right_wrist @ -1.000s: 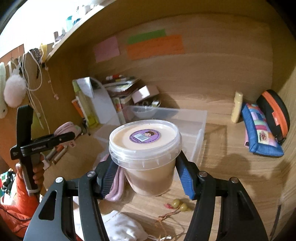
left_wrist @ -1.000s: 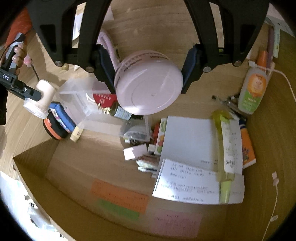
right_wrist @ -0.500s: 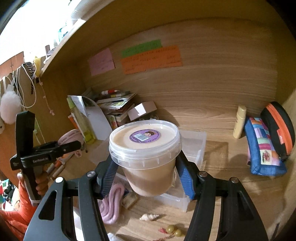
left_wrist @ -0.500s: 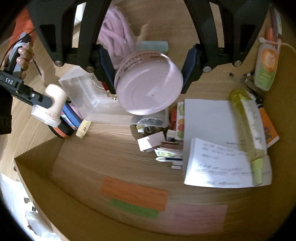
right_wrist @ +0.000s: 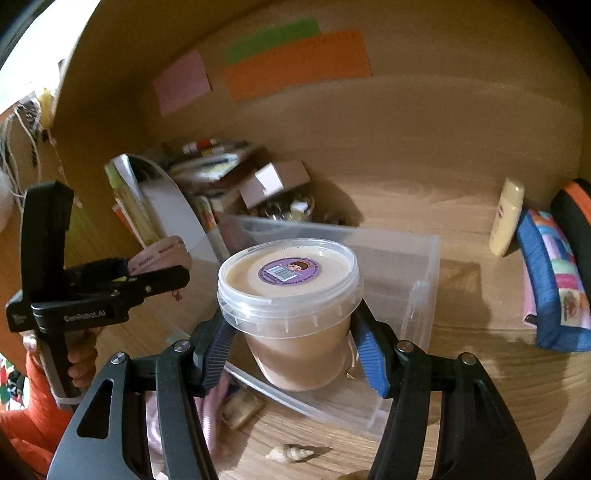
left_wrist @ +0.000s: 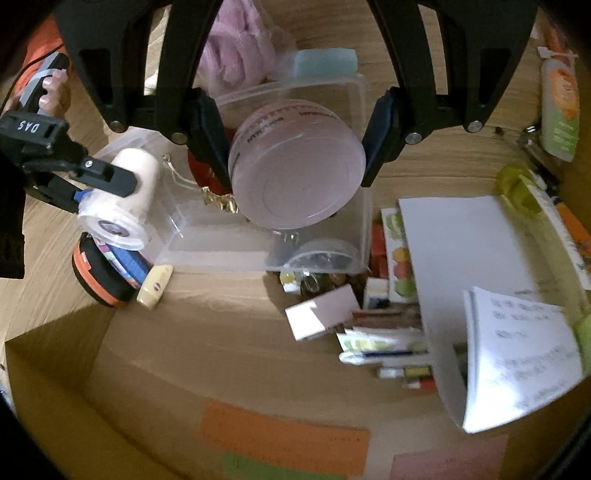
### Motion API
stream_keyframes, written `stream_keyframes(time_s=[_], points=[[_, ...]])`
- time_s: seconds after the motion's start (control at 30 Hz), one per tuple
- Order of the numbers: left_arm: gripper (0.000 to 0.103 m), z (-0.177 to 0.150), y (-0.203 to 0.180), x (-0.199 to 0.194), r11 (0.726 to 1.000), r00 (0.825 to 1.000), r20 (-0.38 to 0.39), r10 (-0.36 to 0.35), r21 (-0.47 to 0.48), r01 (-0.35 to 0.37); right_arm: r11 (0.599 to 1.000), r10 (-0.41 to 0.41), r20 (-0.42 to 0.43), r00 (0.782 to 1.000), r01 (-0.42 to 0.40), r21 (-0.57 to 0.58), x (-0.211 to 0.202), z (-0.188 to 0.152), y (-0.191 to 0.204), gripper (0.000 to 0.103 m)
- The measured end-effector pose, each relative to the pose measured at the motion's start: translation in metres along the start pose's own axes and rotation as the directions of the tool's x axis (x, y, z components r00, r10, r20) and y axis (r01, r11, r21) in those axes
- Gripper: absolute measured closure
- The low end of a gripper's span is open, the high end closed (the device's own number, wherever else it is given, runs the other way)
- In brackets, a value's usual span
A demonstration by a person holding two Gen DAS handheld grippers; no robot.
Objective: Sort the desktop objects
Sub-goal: 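Lower the white tub into the box with the right gripper while the left lowers the pink container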
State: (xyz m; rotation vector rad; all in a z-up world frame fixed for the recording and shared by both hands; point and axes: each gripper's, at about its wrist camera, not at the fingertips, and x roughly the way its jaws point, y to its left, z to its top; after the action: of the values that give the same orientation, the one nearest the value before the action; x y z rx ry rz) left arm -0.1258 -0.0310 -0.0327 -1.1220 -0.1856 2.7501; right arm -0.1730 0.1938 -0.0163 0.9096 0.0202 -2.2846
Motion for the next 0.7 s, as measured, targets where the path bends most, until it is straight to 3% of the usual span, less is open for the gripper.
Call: stream_keyframes(time_s=[0.27, 0.57, 0.7], points=[[0.038, -0.004, -0.011, 0.021, 1.000, 0.999, -0.048, -0.007, 0.029, 0.008, 0.999, -0.048, -0.050, 0.998, 0.049, 0.004, 0.018, -0.005, -0.003, 0.046], [0.036, -0.004, -0.015, 0.023, 0.999, 0.999, -0.042, -0.005, 0.051, 0.007, 0.997, -0.078, -0.089, 0.993, 0.075, -0.035, 0.029, -0.007, 0.006, 0.045], [0.036, -0.005, -0.017, 0.023, 0.998, 0.999, -0.046, -0.004, 0.056, 0.007, 0.996, -0.071, -0.012, 0.997, 0.070, -0.058, 0.015, -0.004, 0.011, 0.045]])
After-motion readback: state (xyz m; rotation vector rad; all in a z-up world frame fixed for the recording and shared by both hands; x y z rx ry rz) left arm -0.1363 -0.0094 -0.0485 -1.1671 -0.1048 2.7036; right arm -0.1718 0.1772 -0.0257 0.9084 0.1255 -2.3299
